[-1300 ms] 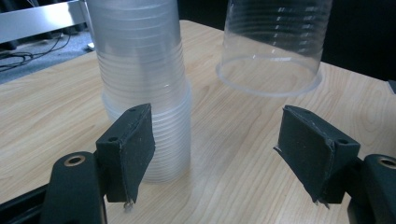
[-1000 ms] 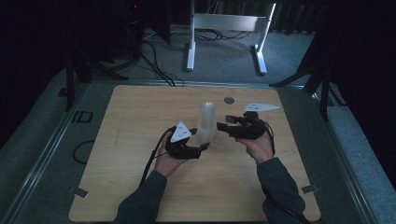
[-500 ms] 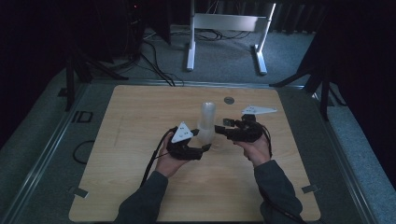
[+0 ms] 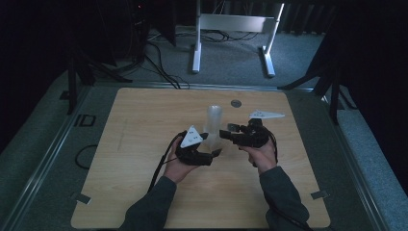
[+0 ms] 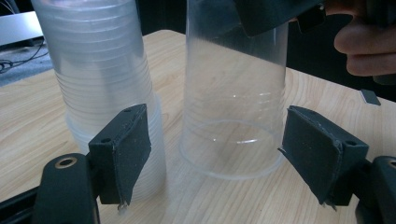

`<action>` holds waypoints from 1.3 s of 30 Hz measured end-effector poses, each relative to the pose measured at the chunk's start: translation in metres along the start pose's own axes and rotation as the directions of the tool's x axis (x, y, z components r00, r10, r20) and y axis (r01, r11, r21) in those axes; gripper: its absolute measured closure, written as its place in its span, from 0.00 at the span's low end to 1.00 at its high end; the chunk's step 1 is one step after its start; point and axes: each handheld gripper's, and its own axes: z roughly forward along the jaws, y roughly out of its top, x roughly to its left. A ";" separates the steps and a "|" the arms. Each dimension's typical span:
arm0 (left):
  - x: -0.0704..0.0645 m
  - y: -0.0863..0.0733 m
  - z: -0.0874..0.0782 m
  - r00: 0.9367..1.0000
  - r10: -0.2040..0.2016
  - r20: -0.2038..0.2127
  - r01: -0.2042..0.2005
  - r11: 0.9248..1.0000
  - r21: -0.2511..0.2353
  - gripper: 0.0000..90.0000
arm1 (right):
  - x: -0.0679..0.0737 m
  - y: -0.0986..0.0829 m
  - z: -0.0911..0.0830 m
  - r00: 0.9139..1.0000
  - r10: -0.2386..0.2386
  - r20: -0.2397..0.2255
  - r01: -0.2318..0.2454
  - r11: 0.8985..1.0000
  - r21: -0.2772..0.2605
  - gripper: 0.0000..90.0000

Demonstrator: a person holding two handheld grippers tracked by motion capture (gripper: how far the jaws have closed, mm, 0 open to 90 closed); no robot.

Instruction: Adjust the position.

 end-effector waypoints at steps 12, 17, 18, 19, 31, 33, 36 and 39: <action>-0.004 0.001 0.006 1.000 -0.009 -0.006 0.009 1.000 -0.012 0.22 | -0.001 -0.006 0.004 0.998 0.056 -0.038 -0.057 0.998 -0.031 0.46; -0.004 -0.001 0.009 1.000 -0.020 -0.011 0.019 1.000 -0.014 0.21 | -0.003 -0.007 0.005 0.995 0.078 -0.057 -0.081 0.996 -0.046 0.46; -0.004 -0.001 0.009 1.000 -0.020 -0.011 0.020 1.000 -0.013 0.20 | -0.003 -0.007 0.005 0.995 0.082 -0.062 -0.085 0.995 -0.048 0.46; -0.004 -0.002 0.010 1.000 -0.020 -0.015 0.020 1.000 -0.009 0.20 | -0.003 -0.008 0.005 0.994 0.086 -0.066 -0.089 0.995 -0.052 0.46; -0.006 -0.005 0.013 0.999 -0.036 0.000 0.036 0.999 -0.015 0.21 | -0.007 -0.011 0.003 0.988 0.122 -0.098 -0.130 0.989 -0.078 0.46; -0.006 -0.005 0.014 0.999 -0.036 0.000 0.036 0.999 -0.015 0.21 | -0.007 -0.011 0.003 0.986 0.127 -0.103 -0.136 0.988 -0.079 0.46; -0.006 -0.005 0.015 0.999 -0.038 0.001 0.038 0.999 -0.014 0.21 | -0.009 -0.012 0.003 0.983 0.141 -0.120 -0.152 0.985 -0.084 0.46; -0.006 -0.006 0.016 0.999 -0.036 0.000 0.036 0.999 -0.012 0.21 | -0.010 -0.012 0.003 0.980 0.149 -0.132 -0.162 0.983 -0.087 0.46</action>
